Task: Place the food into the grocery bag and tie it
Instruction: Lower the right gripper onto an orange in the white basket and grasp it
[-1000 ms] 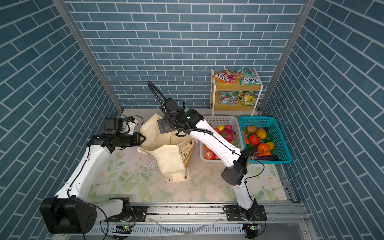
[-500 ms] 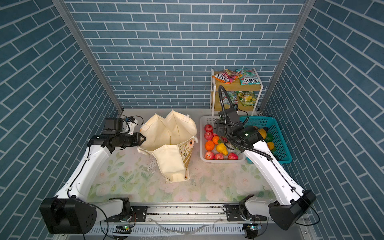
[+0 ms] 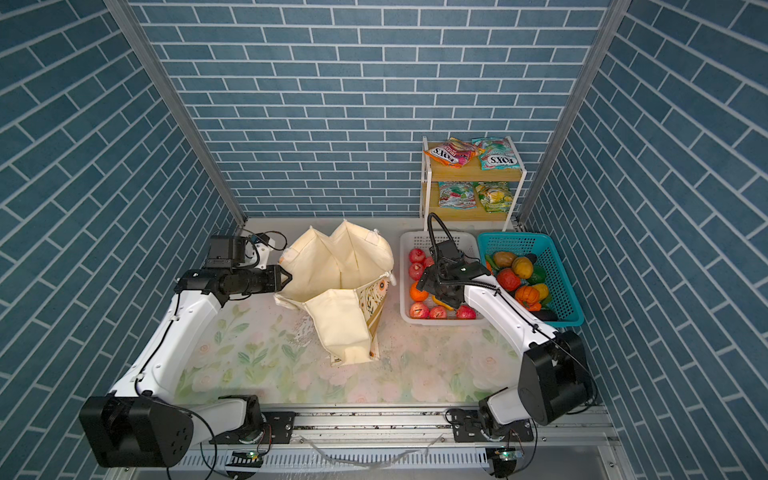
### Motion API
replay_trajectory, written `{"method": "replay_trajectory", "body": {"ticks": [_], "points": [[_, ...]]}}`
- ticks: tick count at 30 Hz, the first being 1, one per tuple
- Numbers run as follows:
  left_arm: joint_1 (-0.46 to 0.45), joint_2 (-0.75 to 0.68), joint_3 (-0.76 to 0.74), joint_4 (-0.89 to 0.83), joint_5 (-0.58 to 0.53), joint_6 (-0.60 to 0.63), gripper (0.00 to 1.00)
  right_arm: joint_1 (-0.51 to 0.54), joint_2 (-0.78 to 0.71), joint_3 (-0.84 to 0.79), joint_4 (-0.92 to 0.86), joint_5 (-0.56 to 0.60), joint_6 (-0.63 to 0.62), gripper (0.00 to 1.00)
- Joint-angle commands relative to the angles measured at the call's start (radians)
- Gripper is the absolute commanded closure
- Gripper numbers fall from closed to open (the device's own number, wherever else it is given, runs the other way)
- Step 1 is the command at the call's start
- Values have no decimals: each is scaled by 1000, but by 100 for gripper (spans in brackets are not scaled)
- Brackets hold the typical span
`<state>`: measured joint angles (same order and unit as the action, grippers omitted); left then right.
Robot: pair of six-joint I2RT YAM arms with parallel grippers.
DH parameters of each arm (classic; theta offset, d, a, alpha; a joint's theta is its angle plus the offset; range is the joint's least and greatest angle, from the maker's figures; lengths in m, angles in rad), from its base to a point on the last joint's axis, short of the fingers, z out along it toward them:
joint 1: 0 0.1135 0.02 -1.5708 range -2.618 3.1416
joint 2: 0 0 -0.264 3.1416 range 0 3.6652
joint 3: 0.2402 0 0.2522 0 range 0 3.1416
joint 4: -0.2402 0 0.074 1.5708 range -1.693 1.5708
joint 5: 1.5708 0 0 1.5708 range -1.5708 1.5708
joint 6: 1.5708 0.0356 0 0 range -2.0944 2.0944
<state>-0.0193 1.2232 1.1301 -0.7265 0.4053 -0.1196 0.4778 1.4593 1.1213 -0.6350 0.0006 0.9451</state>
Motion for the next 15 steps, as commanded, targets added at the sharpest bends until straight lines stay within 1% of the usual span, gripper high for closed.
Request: {"method": "replay_trajectory", "body": {"ticks": [1, 4, 7, 15], "points": [[-2, -2, -15, 1, -4, 2, 64, 12, 30, -1, 87, -30, 207, 14], [-2, -2, -15, 1, -6, 3, 64, 27, 61, 9, 82, 20, 277, 16], [-2, -1, -15, 0, -7, 2, 64, 29, 91, 20, 80, 42, 315, 18], [-2, 0, -13, -1, -9, 3, 64, 30, 171, 50, 109, 68, 365, 21]]}}
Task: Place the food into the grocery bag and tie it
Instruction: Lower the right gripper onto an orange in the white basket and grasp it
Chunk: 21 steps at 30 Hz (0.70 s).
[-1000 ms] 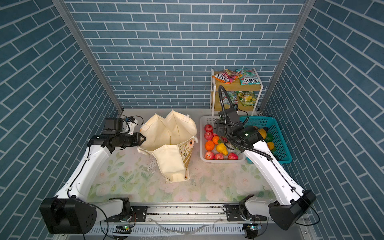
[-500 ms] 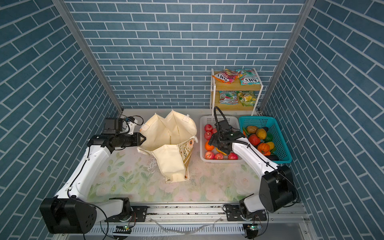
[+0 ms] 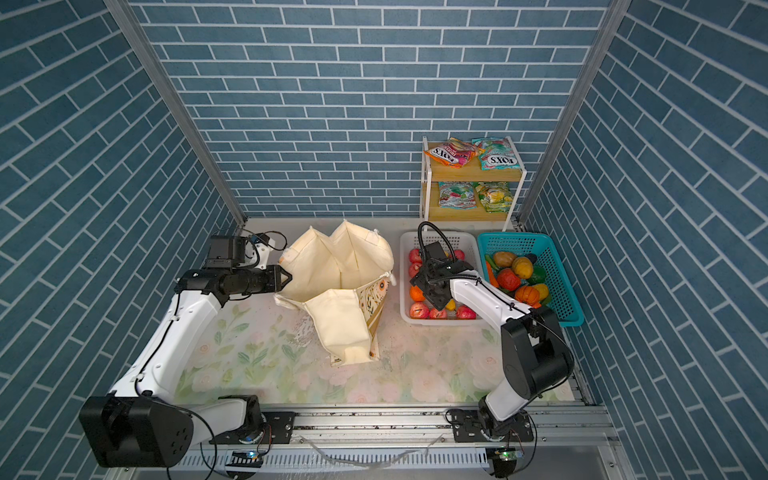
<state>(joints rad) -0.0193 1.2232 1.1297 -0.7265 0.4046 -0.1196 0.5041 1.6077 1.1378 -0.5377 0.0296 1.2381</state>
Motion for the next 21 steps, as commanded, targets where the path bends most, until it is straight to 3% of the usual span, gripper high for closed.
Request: {"method": "replay_trajectory", "body": {"ticks": [1, 11, 21], "points": [[-2, 0, -13, -1, -8, 3, 64, 4, 31, 40, 13, 44, 74, 22], [-2, -4, -12, -4, -13, 5, 64, 11, 99, 98, 19, 96, 77, 26], [-2, -5, -11, -6, -16, 5, 64, 40, 163, 158, -20, 125, 75, 24]]}}
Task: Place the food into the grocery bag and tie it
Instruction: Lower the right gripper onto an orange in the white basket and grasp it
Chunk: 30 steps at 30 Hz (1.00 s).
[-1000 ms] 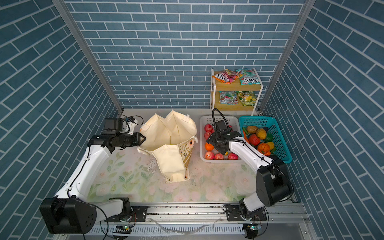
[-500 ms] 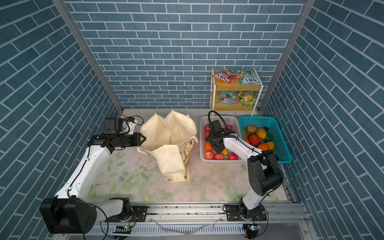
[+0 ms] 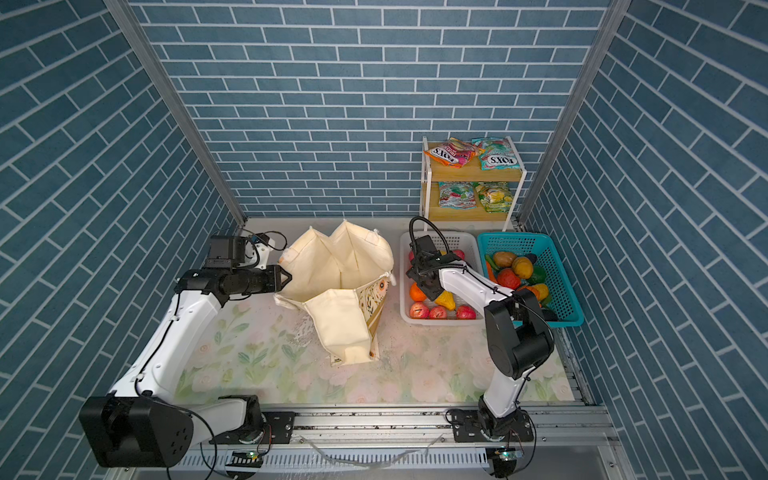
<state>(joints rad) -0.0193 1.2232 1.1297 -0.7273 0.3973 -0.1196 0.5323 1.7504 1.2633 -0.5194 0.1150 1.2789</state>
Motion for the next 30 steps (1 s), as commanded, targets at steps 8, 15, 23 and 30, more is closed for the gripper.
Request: {"method": "replay_trajectory", "body": {"ticks": [8, 15, 23, 30], "points": [[-2, -8, -11, -6, -5, 6, 64, 26, 55, 60, -78, 70, 35, 26], [-2, -10, -11, -4, 1, 6, 64, 35, 79, 74, -107, 96, 35, 23], [-2, -8, -11, -6, 0, 6, 64, 34, 129, 90, -108, 93, 35, 24], [-2, -8, -11, -6, -1, 7, 64, 38, 165, 105, -113, 100, 35, 24]]}}
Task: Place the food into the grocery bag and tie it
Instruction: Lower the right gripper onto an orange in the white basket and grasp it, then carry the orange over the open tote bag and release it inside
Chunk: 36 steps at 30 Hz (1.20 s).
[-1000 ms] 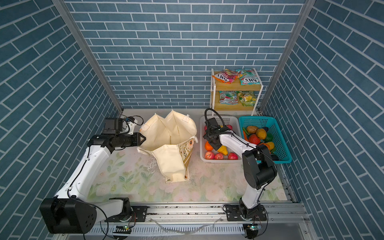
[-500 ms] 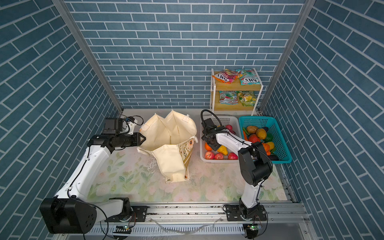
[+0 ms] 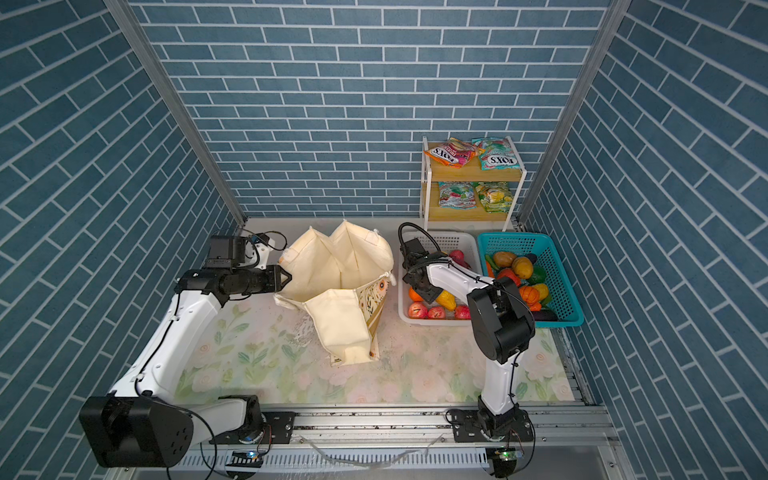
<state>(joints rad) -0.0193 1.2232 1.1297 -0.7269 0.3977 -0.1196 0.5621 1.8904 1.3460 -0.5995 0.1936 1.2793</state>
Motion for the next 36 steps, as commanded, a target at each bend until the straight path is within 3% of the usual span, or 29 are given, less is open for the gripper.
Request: {"method": "replay_trajectory", "body": {"ticks": [1, 4, 11, 18, 23, 28, 36], "points": [[-2, -8, -11, -6, -2, 6, 64, 9, 28, 24, -31, 20, 34, 24], [-2, -8, -11, -6, -1, 8, 64, 9, 35, 25, -29, 15, 34, 27], [-2, -10, -11, -8, -3, 8, 64, 10, -29, -9, 2, 21, 22, 45], [-2, -10, -11, -6, -3, 8, 64, 13, -234, -4, -36, 50, -52, 46], [-2, -9, -11, -3, 1, 6, 64, 48, -395, 76, -72, 119, -188, 45], [-2, -11, -12, -3, 2, 6, 64, 159, -481, 166, 20, 166, -403, 46], [-2, -10, -13, -4, 1, 6, 64, 316, -347, 381, 8, 38, -611, 47]]}}
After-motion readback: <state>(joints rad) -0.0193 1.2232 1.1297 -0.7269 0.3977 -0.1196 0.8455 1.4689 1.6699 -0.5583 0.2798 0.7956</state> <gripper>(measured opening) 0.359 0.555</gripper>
